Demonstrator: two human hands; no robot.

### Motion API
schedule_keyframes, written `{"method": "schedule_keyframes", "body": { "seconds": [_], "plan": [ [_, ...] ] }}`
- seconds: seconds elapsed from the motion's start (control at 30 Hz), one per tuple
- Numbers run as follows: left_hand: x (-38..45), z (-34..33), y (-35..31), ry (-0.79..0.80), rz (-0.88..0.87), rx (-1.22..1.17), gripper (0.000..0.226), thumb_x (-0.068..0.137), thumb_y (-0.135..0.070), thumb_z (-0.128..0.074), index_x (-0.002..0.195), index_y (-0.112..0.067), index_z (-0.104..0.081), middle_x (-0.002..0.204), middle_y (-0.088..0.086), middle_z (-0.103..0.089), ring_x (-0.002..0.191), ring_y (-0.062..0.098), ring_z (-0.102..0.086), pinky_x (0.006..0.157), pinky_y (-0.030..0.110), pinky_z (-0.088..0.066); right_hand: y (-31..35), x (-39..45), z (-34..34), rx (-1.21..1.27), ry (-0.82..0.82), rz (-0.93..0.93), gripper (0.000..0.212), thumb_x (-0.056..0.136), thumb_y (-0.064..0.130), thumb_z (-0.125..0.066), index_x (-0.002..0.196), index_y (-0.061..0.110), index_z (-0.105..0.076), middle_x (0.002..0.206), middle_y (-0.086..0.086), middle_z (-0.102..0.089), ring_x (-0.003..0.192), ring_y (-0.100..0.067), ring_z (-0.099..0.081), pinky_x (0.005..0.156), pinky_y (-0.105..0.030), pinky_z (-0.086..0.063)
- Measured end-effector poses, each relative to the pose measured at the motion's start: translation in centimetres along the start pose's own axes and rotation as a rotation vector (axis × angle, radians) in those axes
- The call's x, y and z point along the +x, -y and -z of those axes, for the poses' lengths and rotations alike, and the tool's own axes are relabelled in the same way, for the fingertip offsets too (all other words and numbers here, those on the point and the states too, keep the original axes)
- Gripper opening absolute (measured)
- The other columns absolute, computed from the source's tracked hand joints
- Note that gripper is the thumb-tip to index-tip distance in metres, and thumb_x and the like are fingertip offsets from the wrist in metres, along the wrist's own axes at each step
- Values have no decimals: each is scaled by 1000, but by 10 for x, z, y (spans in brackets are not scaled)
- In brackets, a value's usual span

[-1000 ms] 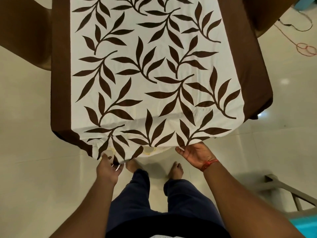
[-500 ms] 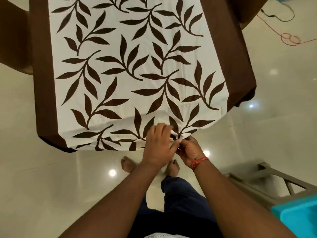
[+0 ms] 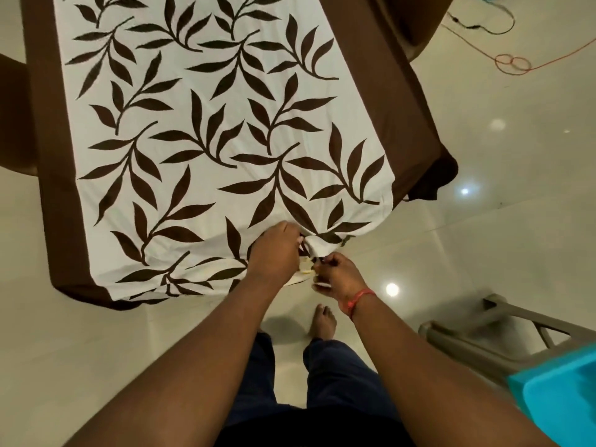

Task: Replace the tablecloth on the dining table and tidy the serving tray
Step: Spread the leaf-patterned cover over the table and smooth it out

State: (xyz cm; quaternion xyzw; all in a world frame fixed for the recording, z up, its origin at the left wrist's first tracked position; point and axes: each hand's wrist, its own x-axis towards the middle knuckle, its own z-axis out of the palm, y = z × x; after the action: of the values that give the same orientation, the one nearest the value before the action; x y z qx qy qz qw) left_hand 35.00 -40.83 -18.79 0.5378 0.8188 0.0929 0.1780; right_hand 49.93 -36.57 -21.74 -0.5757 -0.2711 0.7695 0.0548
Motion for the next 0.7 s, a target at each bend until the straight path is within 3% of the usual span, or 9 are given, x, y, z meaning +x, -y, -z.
{"method": "schedule_keyframes", "body": {
  "seconds": [0.03,0.1,0.2,0.3,0.37,0.47,0.53,0.6,0.7],
  "plan": [
    [-3,0,0,-4,-27,19,16,98,-28,-52,108,-21,-62,105,-2,-64,94,16,-60,80,30,-51,0,2,4,-130,-42,21,20,89,-2,-62,104,9,-55,97,-11,-61,78,-22,-60,74,-38,-56],
    [-5,6,3,-75,-87,91,22,98,-34,-48,108,-20,-61,105,-1,-62,95,17,-55,83,34,-49,7,1,17,-367,-294,179,30,85,-4,-59,111,12,-57,114,-11,-57,88,-22,-60,75,-32,-55],
    [1,29,20,-268,-53,155,24,95,-33,-49,111,-18,-59,110,4,-58,98,20,-49,83,37,-43,48,-12,32,-527,-654,572,26,88,-2,-55,108,13,-58,113,-3,-50,87,-14,-53,74,-16,-45],
    [12,54,57,-382,114,184,29,93,-32,-55,115,-14,-57,118,11,-54,106,28,-48,90,43,-41,109,-10,30,-759,-680,921,20,88,3,-57,103,16,-60,111,-2,-52,99,-19,-53,86,-30,-50],
    [16,68,88,-382,225,207,37,93,-34,-54,123,-11,-53,127,15,-51,114,34,-48,96,50,-41,153,2,23,-974,-661,1024,21,89,12,-58,109,15,-62,118,-6,-54,110,-25,-50,94,-39,-48],
    [18,86,133,-262,424,209,54,97,-45,-47,141,-14,-43,147,21,-39,134,42,-37,107,61,-31,212,32,14,-1388,-575,920,48,93,37,-55,137,18,-49,146,-12,-41,132,-34,-39,107,-51,-39],
    [16,94,158,-132,568,186,64,98,-56,-38,151,-22,-29,159,17,-22,145,40,-20,113,65,-19,236,51,13,-1583,-487,777,64,95,53,-47,150,24,-32,161,-12,-21,147,-38,-19,117,-57,-23],
    [11,97,177,-36,651,187,70,96,-65,-29,155,-29,-18,164,11,-8,149,38,-7,114,66,-13,245,67,14,-1679,-420,675,73,94,63,-38,155,28,-17,166,-8,-5,151,-37,-4,120,-59,-10],
    [6,95,188,45,651,201,74,93,-71,-23,155,-34,-9,165,8,0,150,39,-1,112,69,-14,244,78,17,-1746,-408,639,80,92,72,-24,157,30,-5,167,-6,4,152,-35,5,120,-61,-3]
  ]
}}
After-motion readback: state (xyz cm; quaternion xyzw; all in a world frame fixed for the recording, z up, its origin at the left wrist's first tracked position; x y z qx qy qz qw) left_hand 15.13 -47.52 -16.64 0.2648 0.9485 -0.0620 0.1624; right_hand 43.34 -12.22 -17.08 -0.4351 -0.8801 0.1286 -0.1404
